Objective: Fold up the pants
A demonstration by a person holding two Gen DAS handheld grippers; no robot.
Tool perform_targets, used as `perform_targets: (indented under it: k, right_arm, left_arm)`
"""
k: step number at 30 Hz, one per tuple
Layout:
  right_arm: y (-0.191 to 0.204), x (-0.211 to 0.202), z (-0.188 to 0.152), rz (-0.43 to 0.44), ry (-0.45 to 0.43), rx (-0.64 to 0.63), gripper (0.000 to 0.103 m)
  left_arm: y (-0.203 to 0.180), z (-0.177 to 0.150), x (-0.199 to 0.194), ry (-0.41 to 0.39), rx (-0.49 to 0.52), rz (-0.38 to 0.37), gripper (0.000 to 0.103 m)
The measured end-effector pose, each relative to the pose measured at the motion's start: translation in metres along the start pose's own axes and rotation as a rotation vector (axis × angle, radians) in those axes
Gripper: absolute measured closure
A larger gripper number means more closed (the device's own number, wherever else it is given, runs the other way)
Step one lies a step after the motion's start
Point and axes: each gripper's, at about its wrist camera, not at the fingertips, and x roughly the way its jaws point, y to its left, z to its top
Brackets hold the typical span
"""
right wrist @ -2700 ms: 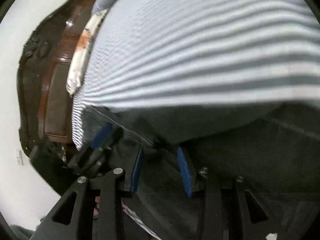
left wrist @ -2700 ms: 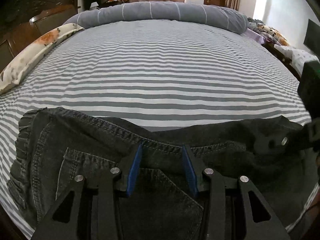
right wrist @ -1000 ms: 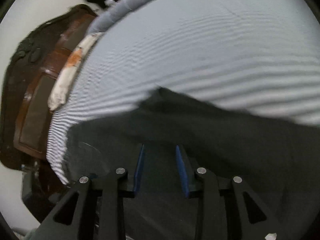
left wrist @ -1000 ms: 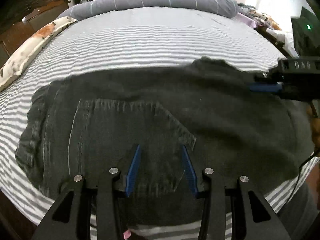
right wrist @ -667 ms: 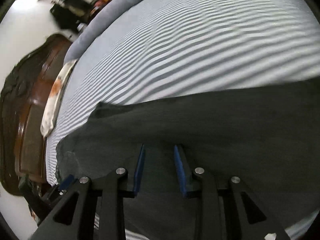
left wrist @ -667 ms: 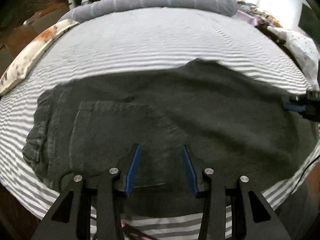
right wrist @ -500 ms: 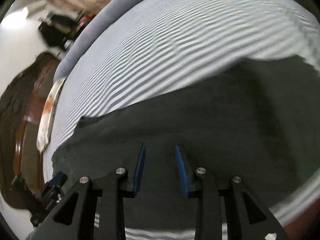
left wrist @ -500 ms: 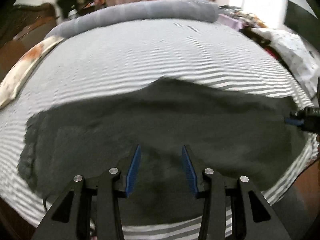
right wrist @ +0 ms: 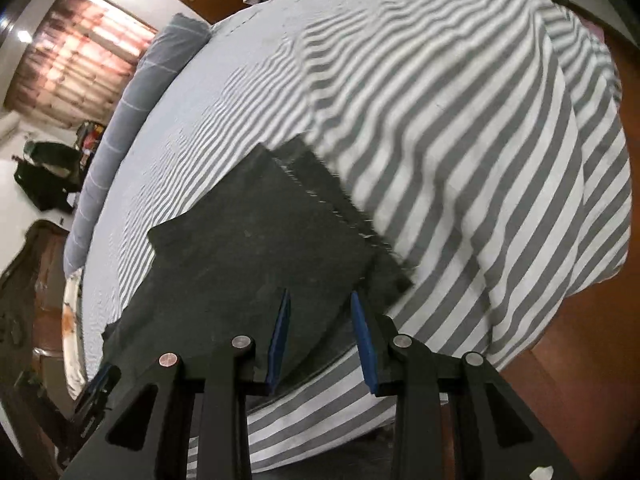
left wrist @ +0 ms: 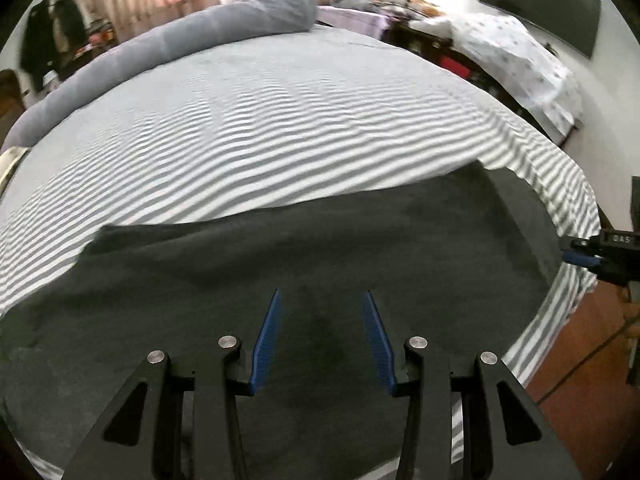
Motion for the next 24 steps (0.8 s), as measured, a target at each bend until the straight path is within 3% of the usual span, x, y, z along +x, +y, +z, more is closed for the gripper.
perform_targets:
  k: [10,12,13,14,20,24]
  right_arm:
    - [-0.030,0.007,0.005,0.059,-0.023,0.034,0.074]
    - [-0.026,0.010,0.008,0.074,-0.024,0.020,0.080]
    - [-0.023,0.011,0.009,0.085,-0.024,0.012,0.094]
    - [-0.021,0.011,0.009,0.089,-0.024,0.004,0.097]
    - [-0.013,-0.020,0.002,0.052,-0.097,-0.060,0.101]
    - [-0.021,-0.016,-0.005,0.032,-0.077,-0.046,0.101]
  left_arm:
    - [-0.036,0.003,0.033,0.070,0.030,0.011,0.059]
    - [-0.037,0.000,0.037,0.083,0.033,0.025,0.059]
    - [-0.038,-0.001,0.039,0.086,0.036,0.032,0.059]
    - [-0.040,-0.003,0.041,0.089,0.045,0.039,0.059]
    - [-0.040,0.000,0.035,0.086,0.043,0.035,0.059]
    - [-0.036,-0.002,0.030,0.081,0.041,0.032,0.059]
